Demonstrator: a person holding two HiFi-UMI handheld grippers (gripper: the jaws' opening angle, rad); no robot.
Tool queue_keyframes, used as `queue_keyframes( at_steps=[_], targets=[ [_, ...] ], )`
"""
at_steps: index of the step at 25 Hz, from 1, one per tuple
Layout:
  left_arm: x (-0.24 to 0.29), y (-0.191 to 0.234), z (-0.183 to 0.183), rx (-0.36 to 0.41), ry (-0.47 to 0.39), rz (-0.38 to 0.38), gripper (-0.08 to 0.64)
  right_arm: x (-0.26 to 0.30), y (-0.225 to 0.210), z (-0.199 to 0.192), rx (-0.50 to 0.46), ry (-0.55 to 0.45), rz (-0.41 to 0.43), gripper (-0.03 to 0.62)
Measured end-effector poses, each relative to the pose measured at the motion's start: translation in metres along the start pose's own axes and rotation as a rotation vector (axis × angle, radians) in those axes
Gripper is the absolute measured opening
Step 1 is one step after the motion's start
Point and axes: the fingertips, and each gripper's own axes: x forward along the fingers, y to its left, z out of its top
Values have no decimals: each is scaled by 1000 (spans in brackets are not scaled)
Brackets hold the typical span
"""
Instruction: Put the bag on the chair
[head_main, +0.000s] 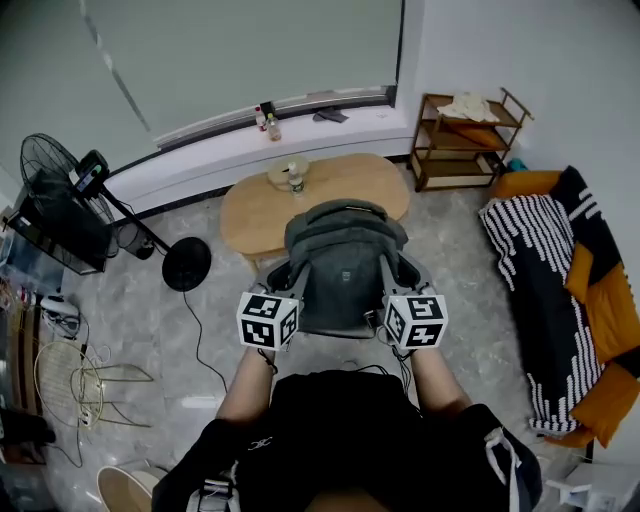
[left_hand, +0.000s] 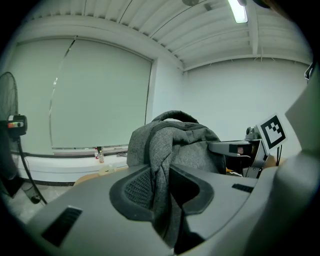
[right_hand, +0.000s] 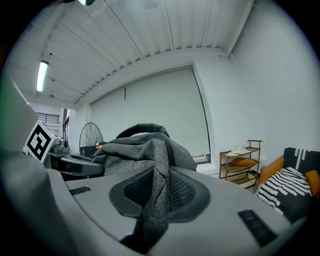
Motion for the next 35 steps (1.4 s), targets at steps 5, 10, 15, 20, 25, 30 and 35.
queue_keyframes(
  at_steps=[5,10,15,20,25,30,35],
  targets=[
    [28,6,7,4,15,12,97,28,-21,3,8,6,15,87],
    [46,21,3,-13,40,15,97,51,-26,-3,10,36,13,87],
    [69,46,-10,-30,85,1,97,82,-27,-20,35,85,5,87],
    [98,73,-22,-38,129,-36,97,115,-31,-38,76,140,-19,87],
    [132,103,-32,-42,165,-72,97,152,-35,-53,76,189,-49,87],
    [168,132,-47,-53,222,-97,98,191,-42,-72,91,248,-74,87],
    [201,149,-71,-53,295,-130,101,218,-54,-97,112,312,-100,87]
  ],
)
